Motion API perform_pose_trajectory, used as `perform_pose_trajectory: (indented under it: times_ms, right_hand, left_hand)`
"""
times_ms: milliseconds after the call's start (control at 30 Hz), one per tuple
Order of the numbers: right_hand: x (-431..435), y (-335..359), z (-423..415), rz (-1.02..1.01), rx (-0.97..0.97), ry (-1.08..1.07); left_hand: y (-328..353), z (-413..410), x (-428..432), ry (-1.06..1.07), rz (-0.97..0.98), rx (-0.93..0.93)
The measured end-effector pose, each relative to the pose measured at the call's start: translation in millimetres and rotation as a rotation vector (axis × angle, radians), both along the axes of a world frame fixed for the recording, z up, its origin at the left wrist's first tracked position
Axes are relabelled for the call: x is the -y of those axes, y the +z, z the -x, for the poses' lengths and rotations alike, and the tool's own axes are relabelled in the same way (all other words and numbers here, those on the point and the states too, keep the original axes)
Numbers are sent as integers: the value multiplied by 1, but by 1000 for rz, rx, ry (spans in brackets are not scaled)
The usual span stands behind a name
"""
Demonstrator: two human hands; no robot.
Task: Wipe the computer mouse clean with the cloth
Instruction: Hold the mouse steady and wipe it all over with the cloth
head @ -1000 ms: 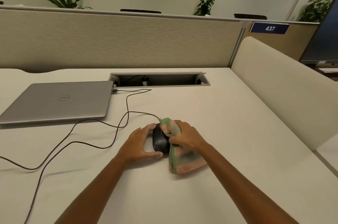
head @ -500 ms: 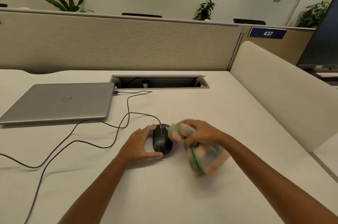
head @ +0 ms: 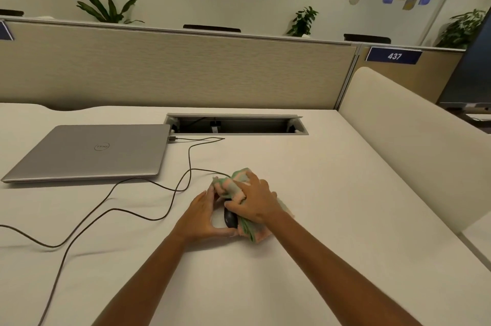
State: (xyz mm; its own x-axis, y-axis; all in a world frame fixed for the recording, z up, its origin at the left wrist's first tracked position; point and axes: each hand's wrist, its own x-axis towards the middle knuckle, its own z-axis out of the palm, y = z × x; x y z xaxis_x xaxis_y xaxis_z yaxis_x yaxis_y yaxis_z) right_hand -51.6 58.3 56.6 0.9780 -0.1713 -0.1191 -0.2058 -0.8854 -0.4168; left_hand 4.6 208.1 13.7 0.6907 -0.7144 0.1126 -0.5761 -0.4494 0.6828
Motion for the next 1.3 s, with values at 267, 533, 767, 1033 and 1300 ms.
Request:
perform_pose_trajectory:
  times_ms: [267,533,767,1033,1300]
  right_hand:
    - [-5,9,27,222,-6,305]
    - [0,54,27,228,-113,390]
    - [11,67,-20,210,-84,125]
    - [-5,56,-41,65,-320,-59]
    - [-17,23,-45,31,-309,-283]
  left_hand:
    - [2,1,-2,-12,-69,-38]
    - [10,11,-2,-58,-38,29]
    - [6,9,-3,-12,-22,-5]
    - [2,6,-2,46,-15,-17]
    - [-8,2,-4,110,23,46]
